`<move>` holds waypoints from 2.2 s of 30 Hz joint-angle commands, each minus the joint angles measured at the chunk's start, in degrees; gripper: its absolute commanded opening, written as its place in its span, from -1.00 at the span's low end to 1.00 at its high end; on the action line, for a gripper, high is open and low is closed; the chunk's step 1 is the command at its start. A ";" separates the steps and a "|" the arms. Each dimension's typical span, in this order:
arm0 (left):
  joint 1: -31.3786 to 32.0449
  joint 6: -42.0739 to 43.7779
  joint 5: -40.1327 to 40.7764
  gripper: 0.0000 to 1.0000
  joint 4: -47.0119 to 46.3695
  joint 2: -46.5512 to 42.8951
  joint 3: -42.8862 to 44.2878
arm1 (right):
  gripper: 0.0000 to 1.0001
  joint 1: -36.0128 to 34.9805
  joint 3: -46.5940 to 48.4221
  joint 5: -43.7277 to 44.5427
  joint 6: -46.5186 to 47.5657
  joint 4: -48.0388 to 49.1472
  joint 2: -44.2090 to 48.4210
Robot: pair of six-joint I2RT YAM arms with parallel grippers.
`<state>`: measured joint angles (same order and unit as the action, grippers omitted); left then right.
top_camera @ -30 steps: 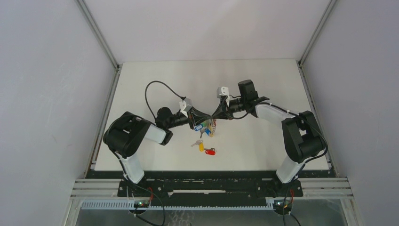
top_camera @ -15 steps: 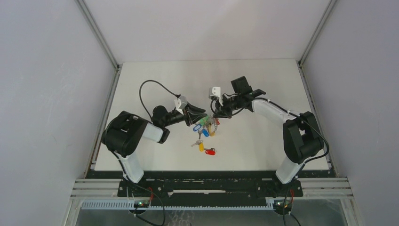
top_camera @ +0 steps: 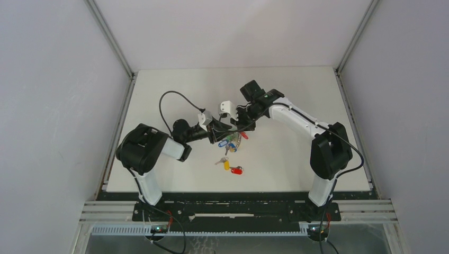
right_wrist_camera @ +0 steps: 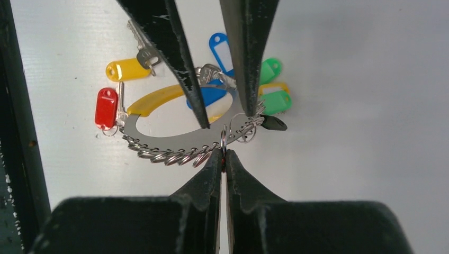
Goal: Put the keys on the keyring
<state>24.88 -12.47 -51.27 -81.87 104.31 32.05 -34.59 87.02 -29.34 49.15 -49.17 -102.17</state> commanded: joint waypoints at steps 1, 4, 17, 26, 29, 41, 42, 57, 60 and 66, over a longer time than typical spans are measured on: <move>-0.12 2.05 -0.83 -0.38 -2.77 1.53 1.93 | -1.00 -1.16 3.10 2.35 1.70 -3.66 0.04; 0.28 2.14 -1.18 -0.42 -2.77 1.94 2.46 | -1.00 -1.44 3.61 2.38 1.82 -4.07 -0.17; 2.52 2.24 -3.09 -0.45 -2.77 3.74 4.53 | -1.00 -2.07 4.56 1.35 2.58 -4.36 -0.93; 2.46 1.54 -3.69 -0.63 -2.77 5.47 5.64 | -1.00 -2.22 4.38 0.53 3.20 -4.11 -0.49; 4.20 1.15 -4.25 -0.67 -2.77 5.96 5.91 | -1.00 -2.15 4.38 0.26 3.32 -4.09 -0.49; 4.21 0.47 -4.90 -0.87 -2.77 5.99 6.37 | -1.00 -2.15 4.38 -0.30 3.51 -4.05 -0.56; 4.21 0.39 -5.02 -0.90 -2.77 5.75 6.36 | -1.00 -2.19 4.38 -0.28 3.50 -4.12 -0.64; 4.73 0.59 -0.14 -1.00 -2.86 3.17 4.54 | -0.54 3.81 -3.85 -9.06 -7.00 5.72 8.06; 4.69 0.61 0.57 -1.00 -2.86 2.55 4.29 | -0.48 6.57 -6.45 -12.77 -10.96 8.37 10.05; 4.63 0.60 0.90 -1.00 -2.88 2.02 3.99 | -0.48 9.33 -11.84 -15.69 -15.27 13.76 11.35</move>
<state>29.41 -11.99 -51.51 -81.78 109.21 36.21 -26.15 77.93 -39.42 38.35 -41.36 -92.55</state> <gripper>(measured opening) 0.008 0.263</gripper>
